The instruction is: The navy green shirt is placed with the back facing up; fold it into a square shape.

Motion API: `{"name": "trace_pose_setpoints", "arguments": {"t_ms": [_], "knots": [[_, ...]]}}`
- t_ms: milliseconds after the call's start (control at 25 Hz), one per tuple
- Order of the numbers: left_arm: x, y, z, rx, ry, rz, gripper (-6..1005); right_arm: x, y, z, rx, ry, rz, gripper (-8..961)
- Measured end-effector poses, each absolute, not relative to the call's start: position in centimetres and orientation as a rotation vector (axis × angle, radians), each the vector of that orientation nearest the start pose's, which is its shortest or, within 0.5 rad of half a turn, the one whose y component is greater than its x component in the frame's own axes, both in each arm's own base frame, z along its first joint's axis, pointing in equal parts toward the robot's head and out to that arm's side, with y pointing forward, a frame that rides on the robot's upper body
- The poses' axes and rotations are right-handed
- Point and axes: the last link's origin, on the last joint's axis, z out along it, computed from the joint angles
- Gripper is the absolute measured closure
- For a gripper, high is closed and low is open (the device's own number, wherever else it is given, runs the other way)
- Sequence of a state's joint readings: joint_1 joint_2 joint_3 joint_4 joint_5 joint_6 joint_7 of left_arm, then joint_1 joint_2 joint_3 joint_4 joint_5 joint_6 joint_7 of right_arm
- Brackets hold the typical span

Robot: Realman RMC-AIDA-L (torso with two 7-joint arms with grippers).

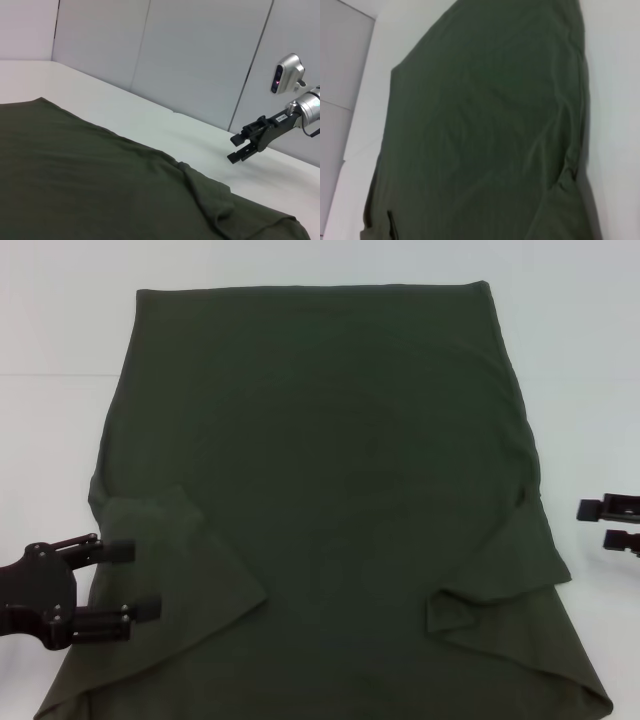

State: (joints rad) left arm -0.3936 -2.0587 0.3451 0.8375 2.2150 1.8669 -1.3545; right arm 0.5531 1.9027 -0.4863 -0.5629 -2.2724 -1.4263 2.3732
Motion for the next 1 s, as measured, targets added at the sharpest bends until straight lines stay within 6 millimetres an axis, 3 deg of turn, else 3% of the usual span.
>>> {"name": "trace_pose_setpoints", "arguments": {"t_ms": [360, 560, 840, 1000], "knots": [[-31.4, 26.9, 6.4, -2.648, -0.689, -0.682, 111, 32.8, 36.1, 5.4, -2.043, 1.896, 0.463, 109], [-31.5, 26.9, 6.4, -2.630, -0.712, -0.711, 111, 32.2, 37.0, 5.9, -2.088, 1.854, 0.372, 110], [-31.9, 27.4, 6.2, -2.595, -0.782, -0.692, 111, 32.4, 37.9, 6.7, -2.111, 1.784, 0.102, 112], [-32.2, 27.8, 5.7, -2.580, -0.809, -0.667, 111, 32.5, 38.3, 6.8, -2.095, 1.752, 0.074, 113]]}}
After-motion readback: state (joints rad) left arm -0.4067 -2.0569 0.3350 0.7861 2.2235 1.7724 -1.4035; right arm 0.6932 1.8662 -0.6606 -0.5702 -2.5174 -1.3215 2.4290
